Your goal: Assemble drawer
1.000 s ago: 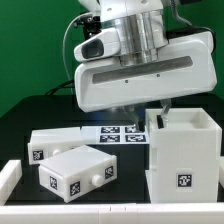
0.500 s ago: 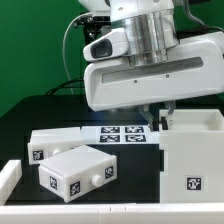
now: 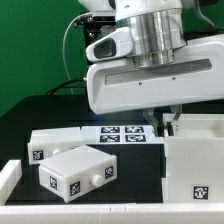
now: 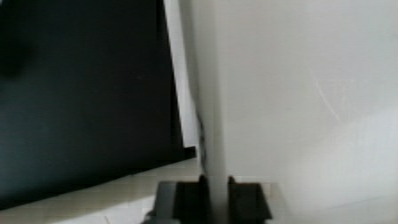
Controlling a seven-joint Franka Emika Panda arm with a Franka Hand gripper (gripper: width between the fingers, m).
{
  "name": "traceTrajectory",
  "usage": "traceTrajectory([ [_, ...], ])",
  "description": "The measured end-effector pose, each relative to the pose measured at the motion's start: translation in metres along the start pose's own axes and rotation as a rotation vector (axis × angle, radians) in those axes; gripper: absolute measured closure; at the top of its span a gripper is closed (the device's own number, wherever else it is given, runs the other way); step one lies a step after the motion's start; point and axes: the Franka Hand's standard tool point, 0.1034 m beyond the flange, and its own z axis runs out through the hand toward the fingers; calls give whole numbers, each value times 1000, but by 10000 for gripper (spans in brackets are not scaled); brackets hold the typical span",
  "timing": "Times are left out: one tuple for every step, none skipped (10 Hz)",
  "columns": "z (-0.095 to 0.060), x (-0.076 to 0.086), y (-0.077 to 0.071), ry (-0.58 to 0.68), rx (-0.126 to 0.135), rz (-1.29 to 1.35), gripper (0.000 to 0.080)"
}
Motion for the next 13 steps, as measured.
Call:
traceTrajectory([
  [0, 1, -1, 7, 0, -16, 761],
  [1, 2, -3, 28, -4, -32, 761],
  [1, 3, -4, 55, -6, -46, 760],
  [1, 2, -3, 76, -7, -47, 760],
  [1, 3, -4, 82, -8, -63, 760],
  [1, 3, -4, 84, -9, -70, 760],
  [1, 3, -3, 83, -9, -69, 760],
  [1, 3, -3, 83, -8, -68, 760],
  [1, 3, -3, 83, -8, -68, 597],
  [0, 3, -3, 84, -8, -67, 415],
  [-8, 2, 2, 61, -10, -85, 280],
  [-24, 5, 11, 54, -13, -125, 280],
  [-38, 9, 24, 61, -17, -169, 177],
])
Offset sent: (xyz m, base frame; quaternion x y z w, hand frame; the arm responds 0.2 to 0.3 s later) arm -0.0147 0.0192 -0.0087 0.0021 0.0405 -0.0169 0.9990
